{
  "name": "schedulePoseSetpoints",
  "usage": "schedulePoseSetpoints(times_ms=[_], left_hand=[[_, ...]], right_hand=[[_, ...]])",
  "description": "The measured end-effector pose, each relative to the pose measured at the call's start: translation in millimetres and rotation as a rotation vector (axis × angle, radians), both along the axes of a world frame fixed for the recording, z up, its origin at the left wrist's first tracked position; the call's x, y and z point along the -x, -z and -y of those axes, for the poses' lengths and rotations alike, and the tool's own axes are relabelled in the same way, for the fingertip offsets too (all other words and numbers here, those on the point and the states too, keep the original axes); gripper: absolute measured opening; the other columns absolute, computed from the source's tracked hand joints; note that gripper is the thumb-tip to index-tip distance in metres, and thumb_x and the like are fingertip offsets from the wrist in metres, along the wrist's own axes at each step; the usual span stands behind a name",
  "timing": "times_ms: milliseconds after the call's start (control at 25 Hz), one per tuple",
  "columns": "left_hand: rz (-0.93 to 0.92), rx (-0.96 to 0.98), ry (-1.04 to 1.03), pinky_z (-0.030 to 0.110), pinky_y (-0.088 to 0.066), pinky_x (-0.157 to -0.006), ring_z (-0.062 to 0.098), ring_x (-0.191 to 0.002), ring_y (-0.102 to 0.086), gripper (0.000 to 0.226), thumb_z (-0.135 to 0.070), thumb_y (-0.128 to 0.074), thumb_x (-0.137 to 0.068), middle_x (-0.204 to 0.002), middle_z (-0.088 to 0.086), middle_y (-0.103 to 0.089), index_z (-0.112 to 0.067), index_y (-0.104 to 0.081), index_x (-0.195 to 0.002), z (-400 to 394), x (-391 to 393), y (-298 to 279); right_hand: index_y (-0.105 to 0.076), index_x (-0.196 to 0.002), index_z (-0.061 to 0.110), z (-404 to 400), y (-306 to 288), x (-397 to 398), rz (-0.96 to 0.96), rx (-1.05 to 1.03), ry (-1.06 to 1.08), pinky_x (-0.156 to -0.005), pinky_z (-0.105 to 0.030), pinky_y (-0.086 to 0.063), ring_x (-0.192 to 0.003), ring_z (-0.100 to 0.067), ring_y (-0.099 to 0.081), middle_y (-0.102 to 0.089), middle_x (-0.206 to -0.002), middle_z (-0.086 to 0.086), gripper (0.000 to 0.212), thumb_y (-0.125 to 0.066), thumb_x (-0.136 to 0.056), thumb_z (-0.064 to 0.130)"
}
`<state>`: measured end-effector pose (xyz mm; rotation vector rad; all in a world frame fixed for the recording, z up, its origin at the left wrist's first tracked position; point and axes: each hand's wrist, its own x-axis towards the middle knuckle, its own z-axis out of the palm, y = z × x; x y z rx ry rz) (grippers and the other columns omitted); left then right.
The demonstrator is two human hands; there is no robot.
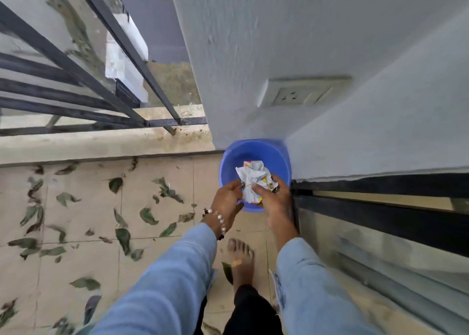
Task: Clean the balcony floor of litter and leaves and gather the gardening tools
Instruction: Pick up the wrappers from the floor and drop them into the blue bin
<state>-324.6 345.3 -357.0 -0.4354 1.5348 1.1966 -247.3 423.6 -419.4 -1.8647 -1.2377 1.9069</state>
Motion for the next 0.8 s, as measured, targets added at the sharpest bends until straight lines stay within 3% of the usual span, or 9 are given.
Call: schedulePoseSetpoints(times_ms=[80,160,240,320,360,440,560,640,800], left_hand=[[-0.08,-0.009,0.107,0.024,-0.044,-0.081,0.017,-0.114,-0.05,0.049,0.01,-0.036,-0.097,-0.126,-0.005,-0.054,-0.011,-0.04,-0.141,-8,5,45],[-0.167,0.029,0.207,0.027,-0.037,-0.098,0.023,-0.137,-0.036,0.06,0.012,-0.038,-0.096,-0.153,0.003,-0.032,-0.008,-0.022,-0.151,-6,9,84],[-0.213,0.061,0.23,0.027,-0.038,-0.086,0.023,-0.117,-0.053,0.063,0.015,-0.038,-0.094,-0.142,0.011,-0.047,-0.007,-0.023,-0.151,1,8,109],[-0.199,0.092,0.159,0.027,-0.04,-0.076,0.009,-0.084,-0.053,0.06,0.017,-0.038,-0.092,-0.106,0.006,-0.062,-0.004,-0.031,-0.148,9,4,110],[-0.177,0.101,0.11,0.028,-0.043,-0.08,0.01,-0.09,-0.056,0.057,0.016,-0.039,-0.093,-0.108,0.005,-0.062,-0.003,-0.035,-0.146,13,0,103],[-0.111,0.099,0.033,0.033,-0.042,-0.089,0.022,-0.119,-0.053,0.053,0.014,-0.038,-0.095,-0.139,0.01,-0.051,-0.003,-0.039,-0.144,21,-8,80],[-0.034,0.118,-0.074,0.037,-0.041,-0.085,0.023,-0.123,-0.051,0.054,0.015,-0.033,-0.094,-0.148,0.006,-0.042,-0.007,-0.043,-0.143,38,-19,21],[-0.009,0.168,-0.141,0.037,-0.045,-0.085,0.023,-0.115,-0.055,0.05,0.012,-0.036,-0.094,-0.141,0.005,-0.049,-0.01,-0.048,-0.138,51,-25,-27],[-0.167,0.248,-0.093,0.018,-0.043,-0.049,0.017,-0.069,-0.056,0.039,0.007,-0.037,-0.093,-0.106,0.009,-0.064,-0.006,-0.057,-0.124,82,-38,-124]], right_hand=[[-0.047,-0.136,0.021,-11,46,3,-0.037,0.023,-0.055,-0.086,-0.054,-0.053,-0.11,-0.028,-0.061,-0.058,-0.129,-0.003,0.07,-0.076,-0.075,0.0],[-0.032,-0.144,0.036,-17,79,-2,0.016,0.04,-0.132,-0.089,-0.053,-0.052,-0.119,-0.023,-0.054,-0.043,-0.139,0.008,0.085,-0.077,-0.077,0.006],[-0.029,-0.146,0.034,-18,98,-9,0.118,0.0,-0.217,-0.095,-0.051,-0.048,-0.124,-0.023,-0.048,-0.038,-0.144,0.006,0.085,-0.075,-0.079,0.007],[-0.04,-0.141,0.019,-15,94,-13,0.2,-0.061,-0.292,-0.099,-0.043,-0.046,-0.118,-0.021,-0.05,-0.044,-0.133,0.003,0.071,-0.071,-0.081,0.0],[-0.045,-0.138,0.012,-11,84,-15,0.208,-0.076,-0.309,-0.098,-0.041,-0.046,-0.114,-0.022,-0.052,-0.048,-0.128,0.0,0.063,-0.069,-0.081,-0.003],[-0.05,-0.131,0.004,-4,59,-21,0.193,-0.05,-0.31,-0.096,-0.039,-0.047,-0.11,-0.024,-0.055,-0.054,-0.126,-0.009,0.053,-0.066,-0.081,-0.006],[-0.055,-0.127,0.002,10,-6,-27,0.198,-0.032,-0.363,-0.094,-0.035,-0.046,-0.104,-0.015,-0.053,-0.058,-0.116,-0.005,0.046,-0.065,-0.082,-0.004],[-0.058,-0.123,0.001,20,-60,-30,0.168,-0.031,-0.414,-0.097,-0.037,-0.046,-0.104,-0.015,-0.054,-0.058,-0.111,-0.003,0.042,-0.065,-0.082,-0.005],[-0.064,-0.107,0.011,34,-160,-35,0.162,-0.05,-0.514,-0.085,-0.035,-0.049,-0.091,-0.019,-0.059,-0.065,-0.095,-0.004,0.03,-0.062,-0.081,-0.004]])
